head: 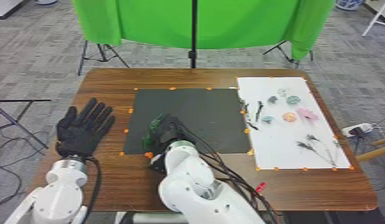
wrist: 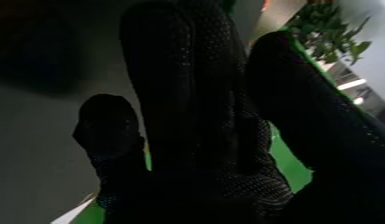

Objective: Arrange flowers

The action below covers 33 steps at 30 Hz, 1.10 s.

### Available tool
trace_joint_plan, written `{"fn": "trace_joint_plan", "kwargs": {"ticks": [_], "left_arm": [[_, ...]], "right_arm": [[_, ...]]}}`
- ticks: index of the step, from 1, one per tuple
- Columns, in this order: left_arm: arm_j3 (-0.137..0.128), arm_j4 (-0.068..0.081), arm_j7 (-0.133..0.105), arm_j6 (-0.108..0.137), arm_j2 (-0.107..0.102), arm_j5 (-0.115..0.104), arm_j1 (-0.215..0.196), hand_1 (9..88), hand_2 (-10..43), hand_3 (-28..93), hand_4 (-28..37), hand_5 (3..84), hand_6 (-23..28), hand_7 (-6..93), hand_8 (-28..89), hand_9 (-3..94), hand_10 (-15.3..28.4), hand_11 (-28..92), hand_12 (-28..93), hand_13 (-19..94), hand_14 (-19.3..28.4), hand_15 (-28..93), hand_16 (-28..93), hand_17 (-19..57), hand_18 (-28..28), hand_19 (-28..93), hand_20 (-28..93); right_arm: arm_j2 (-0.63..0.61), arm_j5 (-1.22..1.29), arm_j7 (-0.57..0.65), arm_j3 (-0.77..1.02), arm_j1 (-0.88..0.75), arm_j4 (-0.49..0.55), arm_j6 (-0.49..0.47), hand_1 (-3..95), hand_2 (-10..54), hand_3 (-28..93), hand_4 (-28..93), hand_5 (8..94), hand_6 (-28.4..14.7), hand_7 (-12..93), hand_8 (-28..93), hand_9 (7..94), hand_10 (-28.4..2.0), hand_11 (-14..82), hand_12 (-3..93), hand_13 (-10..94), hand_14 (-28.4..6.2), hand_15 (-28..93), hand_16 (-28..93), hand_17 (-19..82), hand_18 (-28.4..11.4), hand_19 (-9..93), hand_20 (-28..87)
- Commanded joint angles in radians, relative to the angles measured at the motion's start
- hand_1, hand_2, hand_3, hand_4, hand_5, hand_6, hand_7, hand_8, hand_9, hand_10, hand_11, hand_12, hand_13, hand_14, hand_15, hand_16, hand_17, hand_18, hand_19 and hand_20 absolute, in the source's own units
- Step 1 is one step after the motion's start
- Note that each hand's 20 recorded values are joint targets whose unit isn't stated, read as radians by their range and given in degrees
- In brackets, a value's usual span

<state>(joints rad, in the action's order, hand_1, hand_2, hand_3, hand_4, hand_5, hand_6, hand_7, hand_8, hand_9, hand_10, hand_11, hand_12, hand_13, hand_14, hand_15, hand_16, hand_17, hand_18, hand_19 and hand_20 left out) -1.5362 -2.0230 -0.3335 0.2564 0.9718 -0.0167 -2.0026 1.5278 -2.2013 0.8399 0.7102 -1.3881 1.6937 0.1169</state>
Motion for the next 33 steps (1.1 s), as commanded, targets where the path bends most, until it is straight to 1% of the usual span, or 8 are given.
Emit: {"fn": "trace_joint_plan", "kwargs": {"ticks": [1,4,9,12,14,18,28,33], "left_arm": [[-0.017,-0.015,-0.039,-0.020,0.026,-0.010,-0.055,24.7,15.0,79,-28.3,48.0,10.0,7.5,-9,40.7,15.5,17,9,31,15.4,27,-6,-4.8,13.6,33,12],[-0.026,-0.021,-0.059,-0.024,0.036,-0.017,-0.073,24.7,15.0,79,-28.3,47.9,10.0,7.6,-9,40.7,15.5,17,9,31,15.4,27,-6,-4.8,13.6,33,12],[-0.038,-0.031,-0.073,-0.024,0.042,-0.020,-0.094,24.7,15.1,79,-28.3,47.9,10.0,7.6,-9,40.7,15.6,17,9,31,15.4,27,-6,-4.9,13.6,33,12],[-0.038,-0.030,-0.069,-0.026,0.040,-0.025,-0.094,24.7,15.1,79,-28.3,47.9,10.0,7.6,-9,40.7,15.6,18,9,31,15.4,27,-6,-4.8,13.6,33,12],[-0.029,-0.025,-0.056,-0.025,0.038,-0.022,-0.080,24.8,15.1,79,-28.3,47.9,10.0,7.6,-9,40.7,15.6,18,9,31,15.4,27,-6,-4.8,13.6,33,12],[-0.006,-0.009,-0.032,-0.028,0.035,-0.018,-0.047,24.8,15.1,79,-28.3,48.0,10.0,7.6,-9,40.6,15.6,18,9,31,15.4,27,-6,-4.8,13.6,33,12],[-0.011,-0.012,-0.036,-0.030,0.038,-0.019,-0.059,24.8,15.1,79,-28.3,48.0,10.0,7.7,-9,40.6,15.6,18,9,30,15.5,27,-6,-4.8,13.6,33,12],[-0.016,-0.016,-0.044,-0.034,0.041,-0.020,-0.068,24.8,15.1,79,-28.3,47.9,10.0,7.7,-9,40.6,15.6,18,9,31,15.4,28,-6,-4.8,13.6,33,12]], "right_arm": [[-0.026,-0.001,-0.015,-0.007,0.013,0.027,-0.045,40.7,-9.5,81,-24,73.9,-6.5,15,-11,84.8,-16.2,26.6,25.2,85,-9.2,48,27,51,-24.1,93,41],[-0.040,-0.012,-0.012,-0.002,0.023,0.034,-0.082,39.6,-9.5,81,-22,74.2,-6.8,14,-11,84.6,-17.0,28.0,21.6,85,-9.6,48,27,51,-24.2,93,40],[-0.076,-0.035,-0.065,-0.024,0.024,0.063,-0.015,38.8,-9.5,80,-21,76.3,-7.1,16,-10,85.0,-17.5,27.4,21.4,85,-9.9,49,27,51,-24.5,93,41],[-0.072,0.095,-0.152,0.017,0.012,0.100,-0.144,39.8,-9.5,78,-20,77.5,-6.3,27,9,85.2,-17.1,30.3,22.6,85,-10.3,51,27,51,-24.5,93,42],[-0.056,0.182,-0.139,0.043,0.004,0.112,-0.237,38.3,-8.0,78,-20,76.4,-5.8,33,12,83.6,-17.4,32.3,23.9,82,-11.0,55,28,48,-23.7,93,45],[-0.030,0.176,-0.121,0.066,-0.008,0.084,-0.339,32.2,0.7,79,-18,71.5,-5.2,14,-11,81.7,-18.0,34.3,24.6,78,-12.9,61,28,46,-24.2,93,46],[-0.020,0.173,-0.109,0.081,-0.010,0.055,-0.414,30.6,4.0,80,-17,60.4,-4.2,8,-11,80.6,-18.9,34.8,24.9,76,-13.9,64,28,46,-25.0,93,47],[-0.023,0.175,-0.085,0.077,-0.009,0.061,-0.428,29.3,5.7,80,-16,58.0,-6.7,7,-11,80.2,-19.2,34.6,24.4,76,-13.9,65,28,46,-25.0,93,47]]}}
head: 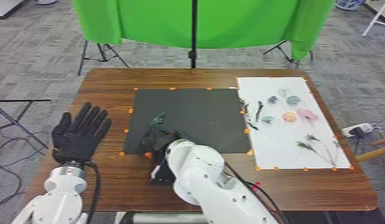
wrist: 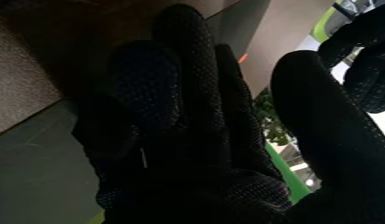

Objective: Arrange flowers

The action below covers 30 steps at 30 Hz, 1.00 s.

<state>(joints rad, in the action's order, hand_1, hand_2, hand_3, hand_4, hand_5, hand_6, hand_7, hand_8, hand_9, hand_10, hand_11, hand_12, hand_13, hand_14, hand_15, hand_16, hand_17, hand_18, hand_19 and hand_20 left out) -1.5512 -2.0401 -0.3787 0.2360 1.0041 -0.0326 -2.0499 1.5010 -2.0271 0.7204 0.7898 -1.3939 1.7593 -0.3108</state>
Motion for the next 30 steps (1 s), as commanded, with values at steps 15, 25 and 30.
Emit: {"fn": "trace_joint_plan", "kwargs": {"ticks": [15,25,30], "left_arm": [[-0.017,-0.007,-0.024,-0.021,0.022,0.017,-0.046,24.8,15.0,79,-28.3,47.9,10.0,7.5,-9,40.5,15.5,18,9,30,15.4,27,-6,-4.8,13.6,33,12],[-0.056,-0.020,-0.030,0.044,0.034,0.263,-0.087,25.0,13.2,79,-28.3,46.4,9.9,6.7,-9,38.2,15.2,17,8,28,15.2,25,-6,-5.0,13.9,32,11],[-0.113,-0.028,-0.029,0.058,0.057,0.454,-0.129,25.0,13.2,79,-28.3,45.6,9.8,5.8,-9,36.6,14.9,16,8,26,14.6,23,-6,-5.1,13.5,31,11]], "right_arm": [[-0.034,-0.021,-0.021,-0.033,-0.009,0.051,0.114,26.0,7.3,78,-16,71.0,-8.6,10,-10,81.6,-19.4,33.6,24.1,76,-14.4,65,27,46,-25.2,93,47],[-0.065,0.023,-0.038,-0.013,0.005,0.117,0.225,22.4,3.1,79,-16,77.6,-6.4,23,-10,83.8,-18.9,34.3,24.0,79,-13.9,65,27,47,-25.8,93,50],[-0.131,0.053,-0.068,0.040,0.013,0.174,0.175,22.3,2.4,78,-16,77.4,-6.5,24,-10,83.8,-19.0,34.4,24.2,79,-13.9,65,28,48,-25.9,93,50]]}}
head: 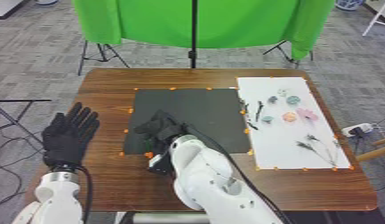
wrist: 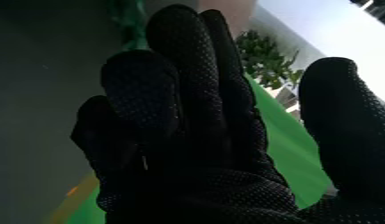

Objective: Arrange flowers

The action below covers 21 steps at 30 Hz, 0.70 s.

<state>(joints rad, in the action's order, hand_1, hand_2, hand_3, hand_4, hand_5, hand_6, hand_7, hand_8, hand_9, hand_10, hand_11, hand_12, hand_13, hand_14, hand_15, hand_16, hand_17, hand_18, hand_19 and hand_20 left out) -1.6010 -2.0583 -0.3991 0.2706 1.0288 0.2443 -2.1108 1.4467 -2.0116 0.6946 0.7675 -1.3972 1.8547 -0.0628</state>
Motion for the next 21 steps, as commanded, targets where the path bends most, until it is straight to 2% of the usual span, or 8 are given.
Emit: {"fn": "trace_joint_plan", "kwargs": {"ticks": [1,4,6,8,12,15,17,21], "left_arm": [[-0.073,-0.008,-0.005,0.024,0.036,0.203,-0.069,24.9,13.2,79,-28.3,45.4,9.7,5.7,-9,36.3,14.9,15,8,25,14.5,23,-6,-5.1,13.4,31,11],[-0.089,-0.006,0.012,0.046,0.044,0.299,-0.070,24.9,13.2,79,-28.3,44.6,9.4,5.4,-8,35.3,14.6,15,7,24,13.9,21,-6,-5.0,13.0,30,10],[-0.096,-0.011,0.034,0.075,0.045,0.388,-0.077,24.9,13.0,79,-28.3,42.8,9.0,5.0,-8,33.6,14.3,14,7,23,13.4,20,-6,-5.2,13.0,30,10],[-0.106,-0.014,0.041,0.084,0.045,0.430,-0.086,25.1,12.6,79,-28.3,41.7,8.7,4.9,-8,32.8,14.1,13,7,22,13.0,19,-6,-5.4,13.0,29,10],[-0.110,-0.017,0.016,0.106,0.046,0.435,-0.099,25.4,12.4,79,-28.3,40.9,8.4,5.1,-8,31.8,13.7,13,7,21,12.2,17,-6,-5.6,12.7,29,10],[-0.100,-0.014,0.000,0.088,0.046,0.375,-0.094,26.1,12.1,78,-28.3,42.0,8.9,5.6,-8,32.5,13.7,14,7,22,12.0,17,-5,-5.5,12.6,28,10],[-0.101,-0.014,0.006,0.097,0.046,0.397,-0.098,26.2,12.1,78,-28.3,42.3,9.1,5.6,-8,32.6,13.7,14,7,22,12.0,17,-5,-5.4,12.5,28,10],[-0.119,-0.019,-0.012,0.088,0.045,0.361,-0.115,26.9,11.7,78,-28.3,42.7,9.0,5.8,-8,33.0,13.8,14,7,22,11.4,17,-6,-5.3,12.1,28,10]], "right_arm": [[-0.091,0.039,-0.055,0.091,0.014,0.085,-0.086,22.4,2.2,78,-16,77.0,-6.5,24,-10,83.4,-19.0,34.2,24.2,78,-14.1,64,28,47,-25.8,93,50],[-0.155,0.018,-0.043,0.184,-0.007,0.121,-0.087,23.5,1.5,77,-16,73.4,-7.3,17,-11,80.5,-19.8,31.9,23.3,75,-15.1,64,27,44,-25.5,93,47],[-0.213,0.000,-0.025,0.239,-0.031,0.150,-0.033,24.2,0.0,77,-17,70.0,-8.3,14,-11,76.9,-20.8,29.2,21.9,70,-16.3,64,26,42,-25.4,93,45],[-0.259,-0.023,-0.020,0.308,-0.066,0.176,0.004,24.9,-1.7,78,-17,67.4,-9.1,11,-10,73.4,-21.8,25.8,20.1,67,-17.3,64,25,41,-25.4,93,44],[-0.333,-0.053,0.038,0.442,-0.133,0.175,0.048,26.0,-3.3,78,-17,64.7,-9.3,10,-10,70.7,-22.2,21.3,18.2,65,-17.3,58,20,37,-25.7,92,34],[-0.389,-0.087,0.086,0.557,-0.226,0.200,0.091,26.4,-4.3,79,-18,61.8,-10.1,10,-10,67.0,-22.8,19.3,17.5,62,-18.0,54,19,34,-26.1,91,28],[-0.421,-0.172,0.073,0.640,-0.318,0.220,0.126,26.4,-5.1,79,-18,60.6,-10.4,10,-10,65.5,-23.0,18.6,17.1,61,-18.1,53,18,34,-26.1,91,27],[-0.433,-0.235,0.127,0.767,-0.427,0.251,0.152,27.4,-6.7,80,-18,62.3,-10.0,10,-10,66.3,-22.7,18.5,16.6,62,-17.6,55,17,36,-25.5,93,35]]}}
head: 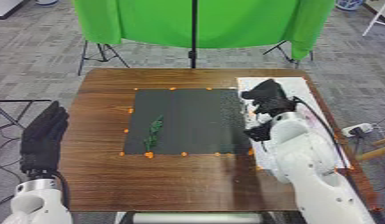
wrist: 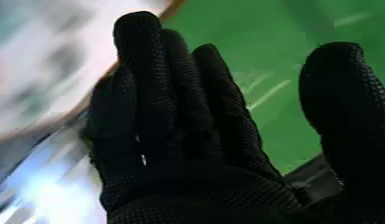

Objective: Arrange flowers

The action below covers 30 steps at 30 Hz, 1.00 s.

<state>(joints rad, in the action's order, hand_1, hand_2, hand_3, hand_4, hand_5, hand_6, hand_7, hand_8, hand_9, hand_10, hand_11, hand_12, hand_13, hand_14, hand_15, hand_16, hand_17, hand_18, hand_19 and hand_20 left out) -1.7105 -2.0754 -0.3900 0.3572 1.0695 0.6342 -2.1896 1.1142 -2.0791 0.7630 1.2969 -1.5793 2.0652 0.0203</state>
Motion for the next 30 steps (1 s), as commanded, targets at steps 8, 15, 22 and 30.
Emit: {"fn": "trace_joint_plan", "kwargs": {"ticks": [8,15,22,30], "left_arm": [[-0.011,0.002,-0.041,-0.037,0.009,-0.112,-0.037,27.1,11.5,79,-28.3,43.8,8.9,6.1,-9,34.4,13.8,15,7,23,11.5,17,-5,-4.9,12.2,28,10],[-0.008,-0.004,-0.070,-0.062,-0.009,-0.174,-0.041,27.0,11.5,79,-28.3,44.1,8.9,6.2,-9,34.7,13.9,15,7,24,11.7,17,-5,-4.8,12.2,28,10],[-0.004,-0.006,-0.071,-0.069,-0.002,-0.193,-0.039,26.9,11.4,79,-28.3,44.4,8.9,6.1,-9,35.2,14.0,15,7,24,12.0,17,-5,-4.7,12.4,28,10],[-0.004,-0.017,-0.077,-0.053,0.005,-0.232,-0.050,27.0,11.4,79,-28.3,44.6,9.1,6.0,-9,35.5,14.1,15,7,25,12.9,19,-5,-4.6,12.5,28,10]], "right_arm": [[-0.069,-0.188,0.123,0.354,-0.335,0.020,0.027,28.8,-9.5,79,-22,60.6,-10.1,10,-10,61.3,-22.8,16.9,16.2,58,-18.1,58,17,35,-25.7,93,38],[-0.071,-0.113,0.135,0.401,-0.394,0.042,-0.108,33.7,-9.5,78,-28,59.8,-9.6,12,-10,58.5,-21.7,17.3,16.4,55,-17.1,60,17,34,-25.8,93,39],[-0.058,-0.150,0.117,0.404,-0.397,-0.026,-0.106,39.0,-9.5,81,-28,59.6,-8.2,13,-11,56.4,-20.4,17.2,16.5,53,-16.0,59,17,32,-26.1,92,36],[-0.063,-0.220,0.109,0.369,-0.398,-0.058,-0.039,46.9,-9.5,83,-28,68.3,-3.2,25,-14,62.1,-16.9,27.9,19.0,55,-14.1,62,18,33,-23.7,93,34]]}}
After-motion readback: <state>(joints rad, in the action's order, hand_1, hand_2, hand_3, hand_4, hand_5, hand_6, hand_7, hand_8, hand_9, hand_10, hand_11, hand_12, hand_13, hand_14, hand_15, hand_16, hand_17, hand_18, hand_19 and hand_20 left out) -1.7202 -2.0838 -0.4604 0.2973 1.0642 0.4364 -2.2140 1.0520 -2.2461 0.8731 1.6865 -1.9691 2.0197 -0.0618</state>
